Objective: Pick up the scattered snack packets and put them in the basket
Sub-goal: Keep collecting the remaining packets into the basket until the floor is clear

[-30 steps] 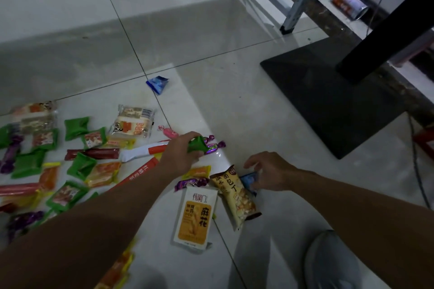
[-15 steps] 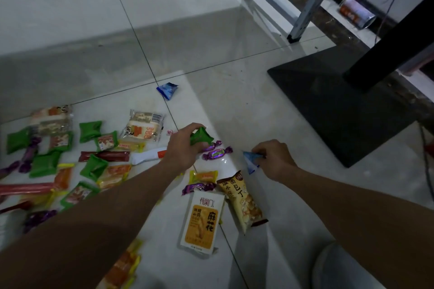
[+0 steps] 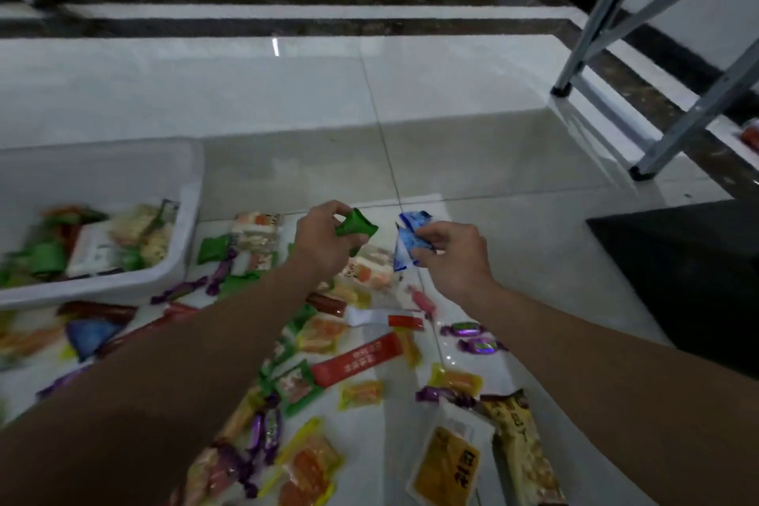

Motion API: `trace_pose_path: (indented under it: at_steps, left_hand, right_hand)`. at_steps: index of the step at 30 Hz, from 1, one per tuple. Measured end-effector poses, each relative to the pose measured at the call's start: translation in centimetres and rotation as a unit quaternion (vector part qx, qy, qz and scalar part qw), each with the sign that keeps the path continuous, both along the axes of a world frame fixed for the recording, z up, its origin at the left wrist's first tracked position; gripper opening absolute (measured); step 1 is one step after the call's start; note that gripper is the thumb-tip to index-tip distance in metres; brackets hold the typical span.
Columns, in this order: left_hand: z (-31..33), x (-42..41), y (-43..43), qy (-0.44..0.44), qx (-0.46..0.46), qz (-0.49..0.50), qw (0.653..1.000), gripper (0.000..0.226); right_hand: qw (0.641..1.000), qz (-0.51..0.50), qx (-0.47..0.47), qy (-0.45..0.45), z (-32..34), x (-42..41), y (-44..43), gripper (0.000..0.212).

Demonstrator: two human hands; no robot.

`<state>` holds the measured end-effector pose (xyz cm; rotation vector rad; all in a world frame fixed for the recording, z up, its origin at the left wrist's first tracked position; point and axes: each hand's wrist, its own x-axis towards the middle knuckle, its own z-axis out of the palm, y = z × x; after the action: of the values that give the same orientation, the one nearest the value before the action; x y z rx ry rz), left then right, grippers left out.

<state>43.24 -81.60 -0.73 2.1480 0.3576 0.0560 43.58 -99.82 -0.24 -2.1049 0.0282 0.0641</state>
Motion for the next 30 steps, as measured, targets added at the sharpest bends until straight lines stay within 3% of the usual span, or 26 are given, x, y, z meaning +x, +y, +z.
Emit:
trace_pose_path:
  at_steps: [8,14,18,23,27,30]
  left_hand:
    - [4.7,-2.5,14.7,-0.011,0.047,0.134,0.99,0.031]
    - [4.4,-6.0,22.1,-0.043,-0.022,0.24,0.97,0.023]
    - [2.6,-6.7,25.1,-0.034,-0.056,0.266,0.962,0.027]
    - [-0.1,-6.2,27.1,0.002,-0.033,0.253,0.967,0.031]
    - [-2.4,-5.6,27.9,0.009,-0.086,0.262,0.961,0.032]
    - [-3.5,-5.5,27.9,-0.005,-0.057,0.275,0.96,0.038]
  right_hand:
    - [0.993,0.116,0.007,-0.025,2.2,1.1,13.4,0.025]
    - [0.981,0.186,0.002,-0.05,3.3,0.7,22.9,0.022]
    - [0.98,0.191,-0.007,-0.053,3.6,1.2,27.3,0.022]
    - [0.98,0.186,-0.032,-0.064,3.0,3.2,31.1,0.023]
    - [0.979,0.19,-0.047,-0.058,2.3,4.6,33.2,0.021]
    - [0.976,0.202,-0.058,-0.066,1.6,5.5,34.6,0.02]
